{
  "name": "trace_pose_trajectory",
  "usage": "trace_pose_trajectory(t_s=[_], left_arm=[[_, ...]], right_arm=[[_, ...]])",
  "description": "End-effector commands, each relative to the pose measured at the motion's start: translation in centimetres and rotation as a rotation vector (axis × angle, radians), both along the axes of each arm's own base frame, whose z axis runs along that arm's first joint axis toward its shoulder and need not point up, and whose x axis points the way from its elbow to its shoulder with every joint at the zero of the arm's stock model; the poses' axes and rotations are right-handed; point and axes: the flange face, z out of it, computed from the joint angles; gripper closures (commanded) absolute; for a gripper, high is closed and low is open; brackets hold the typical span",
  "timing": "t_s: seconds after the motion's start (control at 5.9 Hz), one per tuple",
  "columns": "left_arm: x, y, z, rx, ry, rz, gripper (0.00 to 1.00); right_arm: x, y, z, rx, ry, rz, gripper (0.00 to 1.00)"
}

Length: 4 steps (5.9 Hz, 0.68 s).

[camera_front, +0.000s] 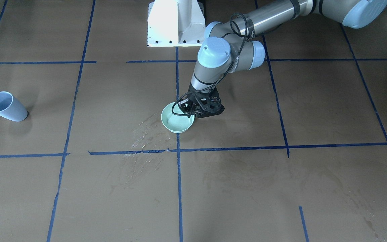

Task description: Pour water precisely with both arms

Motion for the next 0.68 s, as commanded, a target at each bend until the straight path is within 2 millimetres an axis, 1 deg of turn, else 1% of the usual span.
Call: trace_pose_trajectory(t_s=[0.0,0.17,0.34,0.51], left_arm=[[-3.4,-0.2,-0.3,0.033,-0.050,0.025,0.00],[-8.5,1.4,-1.6,0.101,-0.118,0.092,0.00],[-14.0,2.4,-1.2,0.134,-0.157,0.142,0.00],[-19.1,3.1,-0.2,0.203,-0.141,0.202,0.00]], right_arm=[[-0.8,-0.1,-0.8,0.008,-0.047,-0.012,0.00],[-1.1,-1.0,-1.8,0.020,-0.072,-0.010,0.00],[-1.2,-1.0,-2.2,0.024,-0.076,-0.010,0.00],[-1.9,-1.1,-4.1,0.027,-0.083,0.007,0.00]])
